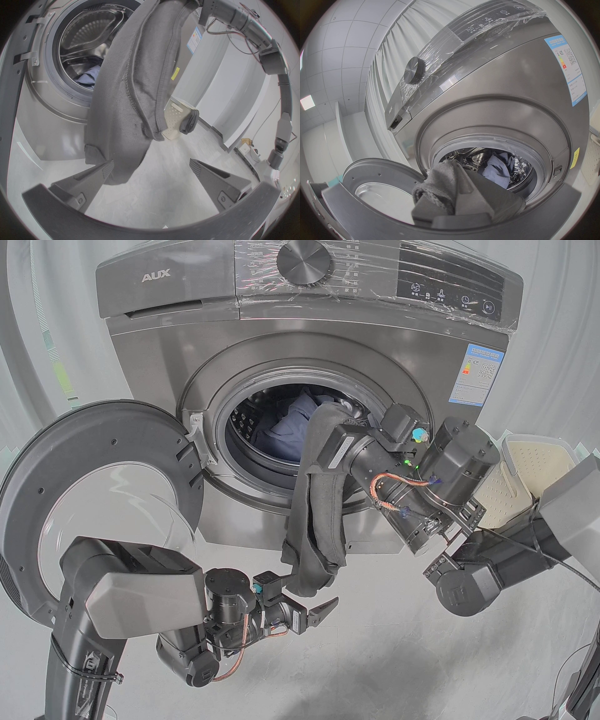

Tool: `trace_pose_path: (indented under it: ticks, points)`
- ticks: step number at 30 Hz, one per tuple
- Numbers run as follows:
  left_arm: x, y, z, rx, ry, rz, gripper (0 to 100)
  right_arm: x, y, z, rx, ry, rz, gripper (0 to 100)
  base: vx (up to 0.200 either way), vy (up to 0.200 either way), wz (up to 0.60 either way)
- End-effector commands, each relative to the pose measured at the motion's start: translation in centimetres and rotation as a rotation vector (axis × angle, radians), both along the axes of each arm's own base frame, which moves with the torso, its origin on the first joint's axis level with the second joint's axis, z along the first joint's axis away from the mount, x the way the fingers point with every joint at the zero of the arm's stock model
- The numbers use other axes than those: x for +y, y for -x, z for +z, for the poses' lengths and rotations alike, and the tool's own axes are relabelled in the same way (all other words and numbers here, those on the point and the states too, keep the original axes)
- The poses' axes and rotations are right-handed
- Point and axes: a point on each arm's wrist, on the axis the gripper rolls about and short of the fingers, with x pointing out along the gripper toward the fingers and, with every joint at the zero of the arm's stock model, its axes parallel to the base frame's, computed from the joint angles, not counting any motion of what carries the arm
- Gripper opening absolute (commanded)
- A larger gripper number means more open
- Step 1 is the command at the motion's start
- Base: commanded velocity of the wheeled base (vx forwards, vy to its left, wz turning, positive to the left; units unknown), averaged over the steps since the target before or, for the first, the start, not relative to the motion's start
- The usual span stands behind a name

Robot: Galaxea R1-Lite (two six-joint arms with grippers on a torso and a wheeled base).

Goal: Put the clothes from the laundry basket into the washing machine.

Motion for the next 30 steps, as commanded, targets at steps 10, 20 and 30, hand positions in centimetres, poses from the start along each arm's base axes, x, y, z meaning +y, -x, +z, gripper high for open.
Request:
trace_pose_path:
  ticks: [10, 20, 30]
  points:
    - [-1.7, -4.0, -1.8, -0.077, 0.053, 0.106, 100, 1.1, 1.3, 0.2, 0.002, -0.026, 0.037, 0, 0.000, 0.000, 0.00]
    - [-0.9, -6.6, -2.2, -0.126, 0.073, 0.204, 0, 1.2, 1.6, -0.1, 0.004, -0.024, 0.043, 0, 0.000, 0.000, 0.00]
    - [2.3, -5.9, 1.9, -0.145, 0.084, 0.260, 0, -1.4, 0.2, -2.0, 0.038, 0.018, -0.029, 0, 0.000, 0.000, 0.00]
